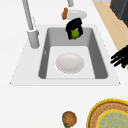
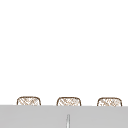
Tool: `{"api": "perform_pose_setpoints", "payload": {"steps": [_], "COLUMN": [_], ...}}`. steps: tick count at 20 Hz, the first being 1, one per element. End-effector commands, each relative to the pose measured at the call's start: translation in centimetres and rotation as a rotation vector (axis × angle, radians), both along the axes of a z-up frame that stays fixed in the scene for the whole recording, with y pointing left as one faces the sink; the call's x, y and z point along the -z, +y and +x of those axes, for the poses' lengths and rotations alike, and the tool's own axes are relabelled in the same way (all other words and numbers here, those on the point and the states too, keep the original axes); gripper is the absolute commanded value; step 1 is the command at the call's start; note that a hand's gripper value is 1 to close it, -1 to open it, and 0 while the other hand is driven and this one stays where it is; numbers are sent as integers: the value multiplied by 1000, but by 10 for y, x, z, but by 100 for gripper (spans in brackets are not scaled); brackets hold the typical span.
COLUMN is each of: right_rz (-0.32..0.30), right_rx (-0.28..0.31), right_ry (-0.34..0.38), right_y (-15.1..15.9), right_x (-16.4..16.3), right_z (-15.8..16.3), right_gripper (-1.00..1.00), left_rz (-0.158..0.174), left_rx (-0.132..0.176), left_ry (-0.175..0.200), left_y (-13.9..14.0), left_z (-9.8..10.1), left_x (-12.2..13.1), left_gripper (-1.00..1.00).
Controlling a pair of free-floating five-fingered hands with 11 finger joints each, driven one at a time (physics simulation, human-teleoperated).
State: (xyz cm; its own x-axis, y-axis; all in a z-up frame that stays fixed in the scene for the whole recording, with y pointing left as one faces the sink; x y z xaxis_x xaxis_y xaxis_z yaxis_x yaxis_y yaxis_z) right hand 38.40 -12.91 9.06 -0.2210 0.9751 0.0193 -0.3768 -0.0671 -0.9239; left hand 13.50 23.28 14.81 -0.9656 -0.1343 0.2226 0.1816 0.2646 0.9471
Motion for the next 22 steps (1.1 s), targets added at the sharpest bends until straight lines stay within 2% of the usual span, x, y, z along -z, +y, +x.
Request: {"api": "perform_pose_setpoints", "payload": {"steps": [1,7,8,12,13,15,18,22], "right_rz": [52,49,30,21,20,20,28,48], "right_rx": [0,0,9,40,51,39,48,19], "right_ry": [-2,-16,-28,-35,-13,-11,8,-6], "right_y": [-6,-22,-27,-38,-43,-53,-72,-98], "right_x": [-28,-75,-83,-113,-121,-136,-141,-149], "right_z": [-31,-79,-83,-97,-95,-99,-106,-122], "right_gripper": [100,100,100,100,100,100,100,100], "left_rz": [0,0,0,0,0,0,0,0], "left_rx": [0,0,0,0,0,0,0,0], "left_ry": [0,0,0,0,0,0,0,0], "left_y": [0,0,0,0,0,0,0,0], "left_z": [0,0,0,0,0,0,0,0], "left_x": [0,0,0,0,0,0,0,0], "left_gripper": [0,0,0,0,0,0,0,0]}}
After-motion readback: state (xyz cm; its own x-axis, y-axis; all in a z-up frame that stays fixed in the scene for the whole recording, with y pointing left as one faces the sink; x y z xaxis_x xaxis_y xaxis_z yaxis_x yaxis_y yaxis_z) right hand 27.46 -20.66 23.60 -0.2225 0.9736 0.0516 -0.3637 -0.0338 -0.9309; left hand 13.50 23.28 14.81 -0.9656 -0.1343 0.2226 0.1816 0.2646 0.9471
